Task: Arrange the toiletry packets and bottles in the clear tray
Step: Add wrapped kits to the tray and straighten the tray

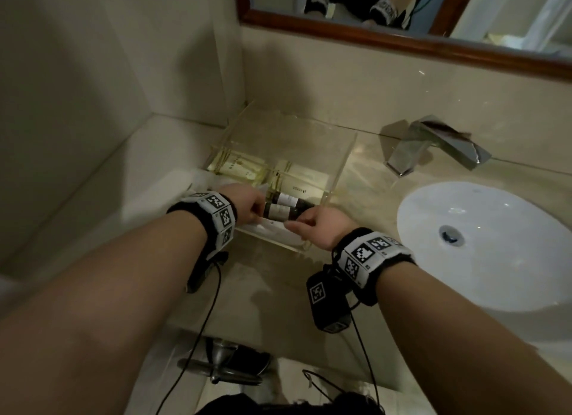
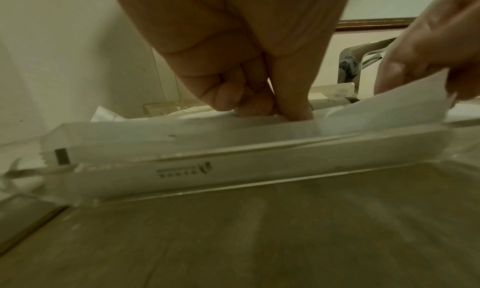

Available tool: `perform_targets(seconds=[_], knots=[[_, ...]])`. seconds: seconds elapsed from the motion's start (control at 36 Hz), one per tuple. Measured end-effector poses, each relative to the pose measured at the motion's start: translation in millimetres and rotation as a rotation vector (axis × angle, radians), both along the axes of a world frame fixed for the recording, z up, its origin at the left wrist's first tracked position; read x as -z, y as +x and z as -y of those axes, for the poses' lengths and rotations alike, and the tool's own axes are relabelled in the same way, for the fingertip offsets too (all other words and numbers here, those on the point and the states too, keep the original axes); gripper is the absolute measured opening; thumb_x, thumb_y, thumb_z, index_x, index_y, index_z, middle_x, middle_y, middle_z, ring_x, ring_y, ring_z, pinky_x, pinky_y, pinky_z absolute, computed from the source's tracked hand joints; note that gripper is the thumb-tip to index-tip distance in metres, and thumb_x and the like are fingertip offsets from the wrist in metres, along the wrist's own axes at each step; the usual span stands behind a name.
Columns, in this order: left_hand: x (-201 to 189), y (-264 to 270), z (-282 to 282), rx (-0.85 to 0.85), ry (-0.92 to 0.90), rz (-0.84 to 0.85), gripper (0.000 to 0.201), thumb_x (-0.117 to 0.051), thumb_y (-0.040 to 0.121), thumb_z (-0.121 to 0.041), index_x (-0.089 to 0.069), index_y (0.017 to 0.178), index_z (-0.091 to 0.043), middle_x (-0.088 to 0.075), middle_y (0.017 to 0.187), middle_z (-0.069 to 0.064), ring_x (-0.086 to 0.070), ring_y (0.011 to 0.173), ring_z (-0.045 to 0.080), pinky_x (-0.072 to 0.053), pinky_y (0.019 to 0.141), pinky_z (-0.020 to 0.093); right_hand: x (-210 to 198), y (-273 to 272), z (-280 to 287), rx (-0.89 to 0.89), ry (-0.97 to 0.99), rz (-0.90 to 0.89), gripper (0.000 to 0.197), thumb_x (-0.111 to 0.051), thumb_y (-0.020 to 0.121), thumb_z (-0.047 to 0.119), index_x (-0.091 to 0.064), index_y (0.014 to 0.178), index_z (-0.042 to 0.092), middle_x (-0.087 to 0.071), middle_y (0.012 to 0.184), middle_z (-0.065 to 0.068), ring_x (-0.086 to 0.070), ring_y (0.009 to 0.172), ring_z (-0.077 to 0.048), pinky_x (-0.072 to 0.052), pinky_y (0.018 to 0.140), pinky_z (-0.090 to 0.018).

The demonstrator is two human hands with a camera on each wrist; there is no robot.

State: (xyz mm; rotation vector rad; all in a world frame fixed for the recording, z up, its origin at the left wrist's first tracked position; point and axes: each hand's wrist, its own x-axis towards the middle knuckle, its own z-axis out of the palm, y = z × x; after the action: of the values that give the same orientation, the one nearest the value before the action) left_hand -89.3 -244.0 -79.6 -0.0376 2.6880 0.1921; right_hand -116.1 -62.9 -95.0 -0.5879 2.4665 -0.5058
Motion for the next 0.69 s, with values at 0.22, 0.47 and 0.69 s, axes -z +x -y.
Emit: perform_targets(seconds=[0.22,0.47,0.69], knots=[[-1.2,5.0,-1.1,-0.072,0.017,-0.048,0.022,-0.056,0.089,-0.022,-0.061,0.11,-0.019,-0.064,0.113,0.005,-0.059,0.104,0.024,-0.047,0.087,0.033,10.5,8.7,4.1,0.054,0.012,-0.092,0.015,-0.058,0.09,0.037,-0.066,0.096,0.026,-0.056,0.088,0.007,-0.053,0.079,-0.011,-0.038,0.069,-0.022],[-1.3,0.5,-12.5,-0.155,0.142,-0.11,0.031,-0.059,0.088,-0.028,-0.056,0.117,-0.02,-0.063,0.119,0.003,-0.059,0.108,0.022,-0.048,0.093,0.034,5.7,-1.3,-10.5,0.285,-0.218,-0.175,0.019,-0.058,0.09,0.028,-0.056,0.108,0.025,-0.061,0.096,0.003,-0.06,0.089,-0.018,-0.05,0.077,-0.029],[4.4,-7.4,-18.2,-0.119,0.053,-0.089,0.037,-0.062,0.085,-0.035,-0.056,0.118,-0.022,-0.06,0.115,0.002,-0.058,0.104,0.021,-0.047,0.087,0.033,16.4,-9.6,-5.5,0.181,-0.107,-0.193,0.022,-0.063,0.086,0.024,-0.061,0.108,0.022,-0.056,0.113,-0.001,-0.056,0.102,-0.022,-0.041,0.084,-0.026]])
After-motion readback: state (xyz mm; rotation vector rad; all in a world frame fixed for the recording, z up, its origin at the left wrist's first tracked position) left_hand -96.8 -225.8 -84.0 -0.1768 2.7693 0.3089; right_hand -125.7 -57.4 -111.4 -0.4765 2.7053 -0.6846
